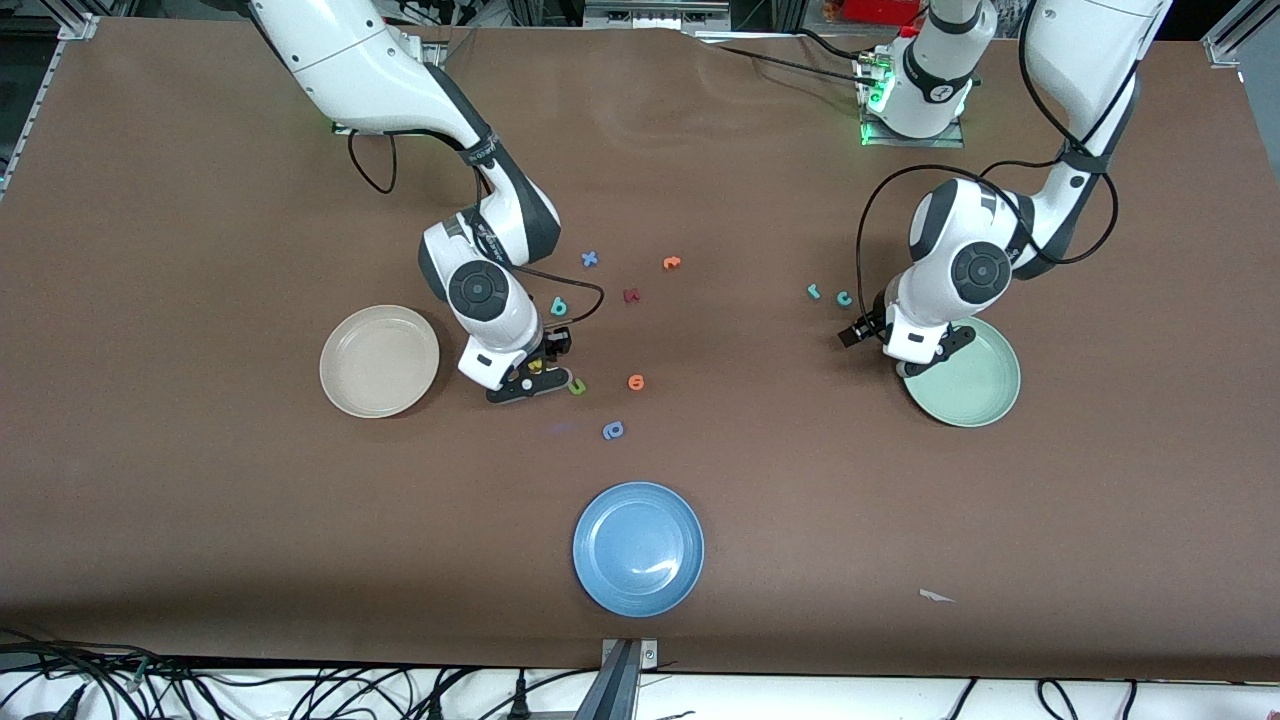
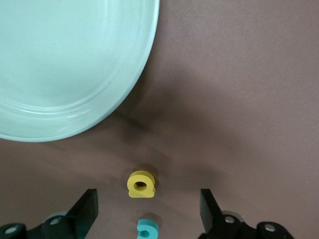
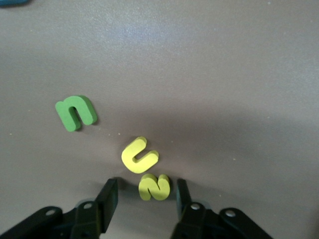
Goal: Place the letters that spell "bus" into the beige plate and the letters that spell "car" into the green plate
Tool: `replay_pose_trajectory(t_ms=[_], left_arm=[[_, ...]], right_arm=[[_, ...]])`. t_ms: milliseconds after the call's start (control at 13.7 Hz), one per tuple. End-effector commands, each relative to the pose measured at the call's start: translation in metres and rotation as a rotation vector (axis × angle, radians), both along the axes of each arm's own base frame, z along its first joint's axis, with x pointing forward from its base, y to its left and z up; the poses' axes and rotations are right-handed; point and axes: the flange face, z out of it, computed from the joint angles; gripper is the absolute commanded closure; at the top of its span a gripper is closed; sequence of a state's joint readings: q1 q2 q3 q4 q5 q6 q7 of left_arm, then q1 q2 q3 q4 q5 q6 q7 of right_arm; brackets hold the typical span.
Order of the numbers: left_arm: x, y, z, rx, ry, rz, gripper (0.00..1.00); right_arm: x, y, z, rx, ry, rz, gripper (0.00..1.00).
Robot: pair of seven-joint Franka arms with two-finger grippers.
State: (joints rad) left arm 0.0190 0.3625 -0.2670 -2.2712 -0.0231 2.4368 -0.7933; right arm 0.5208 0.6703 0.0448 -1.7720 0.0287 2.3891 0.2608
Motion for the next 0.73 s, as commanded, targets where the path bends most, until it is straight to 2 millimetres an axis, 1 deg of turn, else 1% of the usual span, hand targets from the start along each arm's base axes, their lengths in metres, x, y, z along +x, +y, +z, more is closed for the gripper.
replay_pose_trajectory(t_ms=[0, 73, 146, 219, 365, 438, 511, 584, 658], left_arm=[[-0.013, 0.000, -0.006, -0.014, -0.004, 0.022, 0.10], [-0.015, 0.000, -0.008, -0.015, -0.001, 0.023, 0.12], [-0.015, 0.000, -0.009, -0.014, 0.002, 0.023, 0.16], [-0.015, 0.000, -0.009, -0.015, 0.002, 0.023, 0.21], [-0.015, 0.000, -0.011, -0.015, 0.004, 0.023, 0.31], [-0.014, 0.000, -0.013, -0.017, 0.001, 0.025, 0.33], [-0.012, -0.001, -0.017, -0.023, -0.018, 0.028, 0.34], [-0.013, -0.001, -0.023, -0.025, -0.016, 0.029, 0.33], [-0.013, -0.001, -0.025, -0.027, -0.019, 0.030, 0.34]], right_arm=[[-0.004, -0.001, -0.006, -0.002, -0.002, -0.010, 0.57], [-0.004, -0.002, -0.007, -0.004, -0.001, -0.006, 0.66], [-0.004, -0.003, -0.007, -0.005, 0.000, -0.007, 0.75], [-0.004, -0.003, -0.006, -0.006, 0.001, -0.007, 0.80], [-0.002, -0.003, 0.000, -0.004, -0.003, -0.002, 0.81], [0.000, -0.004, 0.011, -0.001, -0.009, -0.003, 0.81], [0.000, -0.007, 0.024, -0.014, 0.006, -0.004, 0.81], [0.007, -0.022, 0.041, -0.038, 0.019, -0.021, 0.81], [0.012, -0.038, 0.057, -0.062, 0.039, -0.029, 0.81]])
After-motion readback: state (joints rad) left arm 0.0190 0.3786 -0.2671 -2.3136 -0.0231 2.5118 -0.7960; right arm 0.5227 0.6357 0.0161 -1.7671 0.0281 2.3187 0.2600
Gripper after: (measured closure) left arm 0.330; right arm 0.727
